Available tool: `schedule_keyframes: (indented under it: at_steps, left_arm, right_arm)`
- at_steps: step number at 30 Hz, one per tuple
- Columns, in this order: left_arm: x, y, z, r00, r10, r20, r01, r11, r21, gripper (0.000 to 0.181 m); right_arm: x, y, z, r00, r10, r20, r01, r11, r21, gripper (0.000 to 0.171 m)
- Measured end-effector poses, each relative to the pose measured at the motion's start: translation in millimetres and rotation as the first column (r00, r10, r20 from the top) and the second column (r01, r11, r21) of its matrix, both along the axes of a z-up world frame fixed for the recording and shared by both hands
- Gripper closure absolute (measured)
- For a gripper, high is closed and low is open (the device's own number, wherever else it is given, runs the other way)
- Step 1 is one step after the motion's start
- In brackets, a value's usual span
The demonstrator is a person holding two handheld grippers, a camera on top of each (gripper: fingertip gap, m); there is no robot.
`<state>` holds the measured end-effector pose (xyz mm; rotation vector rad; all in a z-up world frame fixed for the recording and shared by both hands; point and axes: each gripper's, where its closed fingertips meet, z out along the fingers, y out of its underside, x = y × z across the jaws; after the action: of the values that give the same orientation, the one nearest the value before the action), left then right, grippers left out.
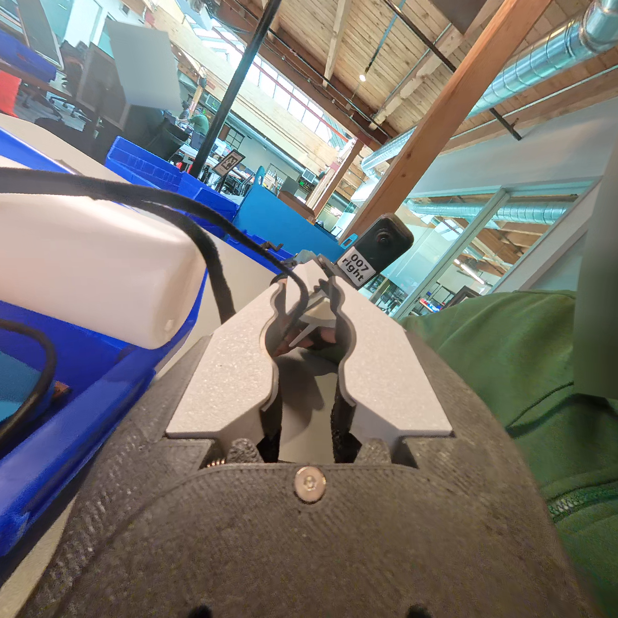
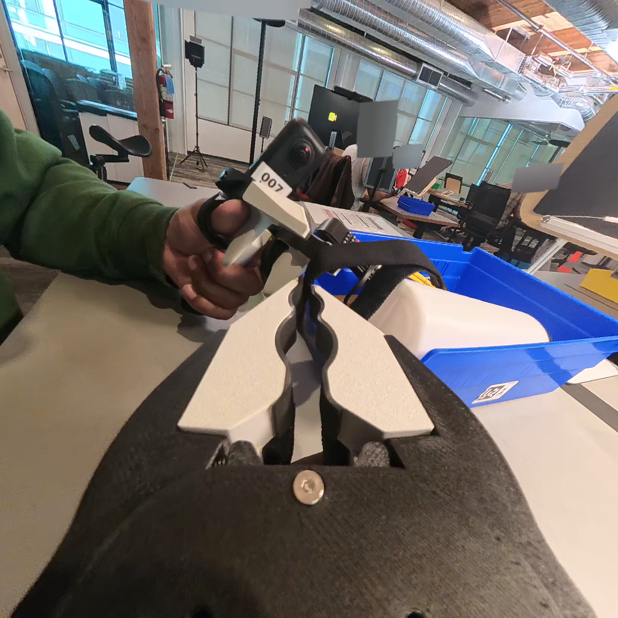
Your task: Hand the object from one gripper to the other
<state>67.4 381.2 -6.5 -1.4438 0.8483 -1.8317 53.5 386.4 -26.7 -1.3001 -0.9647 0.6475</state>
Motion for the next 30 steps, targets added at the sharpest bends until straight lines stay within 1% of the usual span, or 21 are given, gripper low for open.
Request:
schedule_keyframes:
  at_steps: [1, 5, 6, 9, 12, 18, 22, 25, 30]
  left_arm:
    - [0.4, -1.8, 0.1, 1.000, -0.003, -0.002, 0.003, 1.000, 0.015, 0.156]
    - [-0.1, -2.1, -0.8, 0.999, 0.030, -0.016, -0.028, 0.996, 0.083, 0.175]
    - [-0.5, -1.6, -0.9, 0.999, 0.041, -0.019, -0.039, 0.994, 0.105, 0.177]
    - [-1.5, -0.7, 1.1, 0.997, 0.068, -0.019, -0.065, 0.986, 0.152, 0.178]
    - [-5.4, 2.7, 8.2, 0.995, 0.100, 0.018, -0.102, 0.980, 0.170, 0.178]
    - [-21.3, 14.7, 30.5, 0.978, 0.145, 0.153, -0.163, 0.981, 0.109, 0.178]
    - [-23.3, 14.7, 33.9, 0.976, 0.120, 0.183, -0.132, 0.990, 0.057, 0.177]
    - [-19.4, 10.4, 30.3, 0.981, 0.087, 0.174, -0.094, 0.995, 0.034, 0.177]
    - [-11.9, 3.4, 22.0, 0.989, 0.046, 0.140, -0.050, 0.998, 0.024, 0.175]
  right_arm:
    - [-0.9, -0.3, -1.7, 1.000, -0.001, 0.014, 0.001, 1.000, 0.008, 0.168]
    - [-3.8, -2.9, -4.3, 0.999, 0.005, 0.036, -0.006, 1.000, 0.027, 0.168]
    - [-3.7, -2.9, -4.1, 0.999, 0.004, 0.036, -0.005, 1.000, 0.028, 0.167]
    - [-2.4, -2.0, -2.6, 0.999, -0.003, 0.032, 0.002, 0.999, 0.033, 0.163]
    - [-0.5, -0.9, -0.4, 0.999, -0.015, 0.036, 0.013, 0.999, 0.052, 0.158]
    - [1.3, 0.2, 3.2, 0.999, -0.040, 0.037, 0.037, 0.995, 0.090, 0.146]
    - [-3.3, -2.6, -1.2, 0.998, -0.027, 0.055, 0.021, 0.995, 0.096, 0.143]
    - [-8.0, -6.7, -4.1, 0.997, -0.013, 0.076, 0.004, 0.993, 0.118, 0.145]
    - [-12.2, -11.5, -6.0, 0.995, -0.004, 0.103, -0.013, 0.988, 0.157, 0.157]
